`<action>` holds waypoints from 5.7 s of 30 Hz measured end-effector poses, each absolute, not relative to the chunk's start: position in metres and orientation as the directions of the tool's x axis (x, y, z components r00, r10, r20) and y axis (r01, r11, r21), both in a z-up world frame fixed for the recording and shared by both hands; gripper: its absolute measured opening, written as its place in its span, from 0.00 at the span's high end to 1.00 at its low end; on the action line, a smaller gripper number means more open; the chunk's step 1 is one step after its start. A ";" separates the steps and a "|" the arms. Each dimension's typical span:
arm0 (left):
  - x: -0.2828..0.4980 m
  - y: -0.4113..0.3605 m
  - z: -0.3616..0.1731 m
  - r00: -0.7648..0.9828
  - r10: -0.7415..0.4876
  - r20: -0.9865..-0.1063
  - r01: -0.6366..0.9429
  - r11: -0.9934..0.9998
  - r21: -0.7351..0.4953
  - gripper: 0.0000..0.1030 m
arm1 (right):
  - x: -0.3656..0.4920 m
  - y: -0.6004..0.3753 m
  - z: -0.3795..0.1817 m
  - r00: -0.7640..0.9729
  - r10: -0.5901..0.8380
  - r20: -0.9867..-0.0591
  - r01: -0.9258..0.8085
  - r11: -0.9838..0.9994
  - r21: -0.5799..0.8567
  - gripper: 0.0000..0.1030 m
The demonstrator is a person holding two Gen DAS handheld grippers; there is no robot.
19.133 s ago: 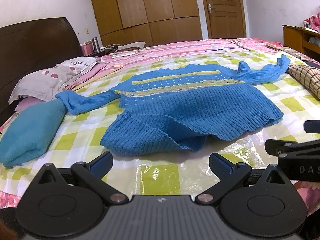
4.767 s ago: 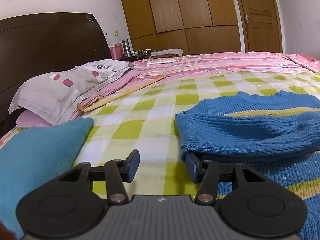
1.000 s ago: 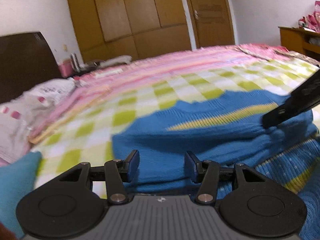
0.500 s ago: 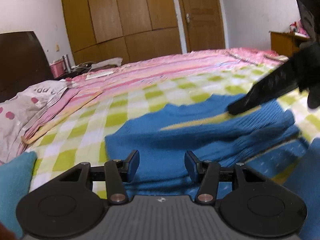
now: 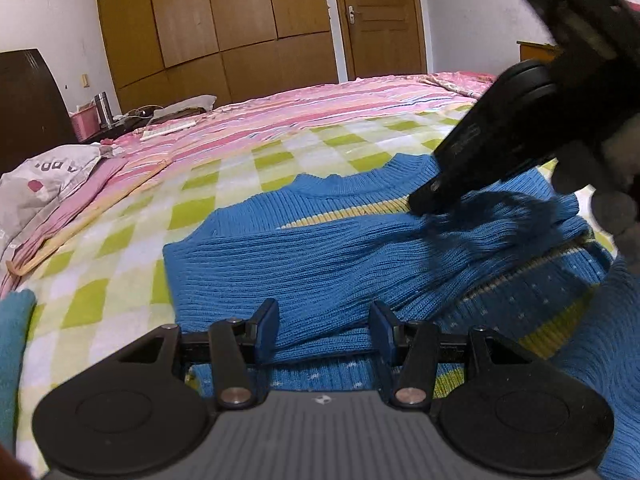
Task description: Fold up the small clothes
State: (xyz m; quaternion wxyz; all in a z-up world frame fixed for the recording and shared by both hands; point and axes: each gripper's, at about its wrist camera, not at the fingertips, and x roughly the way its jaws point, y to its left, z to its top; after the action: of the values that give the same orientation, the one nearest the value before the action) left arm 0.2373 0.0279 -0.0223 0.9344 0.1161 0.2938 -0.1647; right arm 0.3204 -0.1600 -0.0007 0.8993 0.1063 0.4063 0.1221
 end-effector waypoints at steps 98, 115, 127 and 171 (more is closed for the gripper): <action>0.065 0.105 -0.017 0.645 -0.260 -0.718 0.131 0.964 -0.232 0.86 | 0.061 -0.291 -0.008 0.585 0.439 -0.682 -0.071 0.866 0.496 0.92; 0.072 0.105 -0.027 0.612 -0.293 -0.735 0.145 0.954 -0.261 0.86 | 0.095 -0.289 -0.035 0.575 0.554 -0.603 -0.077 0.770 0.634 0.80; 0.053 0.132 0.007 0.661 -0.474 -0.581 0.163 0.847 -0.506 0.89 | 0.042 -0.294 0.006 0.616 0.659 -0.432 -0.100 0.609 0.786 0.90; 0.308 0.140 -0.014 0.744 -0.413 -0.525 0.014 0.796 -0.605 0.89 | 0.290 -0.309 -0.025 0.773 0.497 -0.393 0.149 0.460 0.875 0.86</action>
State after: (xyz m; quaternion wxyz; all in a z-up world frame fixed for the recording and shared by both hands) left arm 0.3083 0.1400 -0.0140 0.8857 -0.2958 0.3369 -0.1205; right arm 0.2905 -0.3086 -0.0247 0.7930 0.5077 0.3183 0.1098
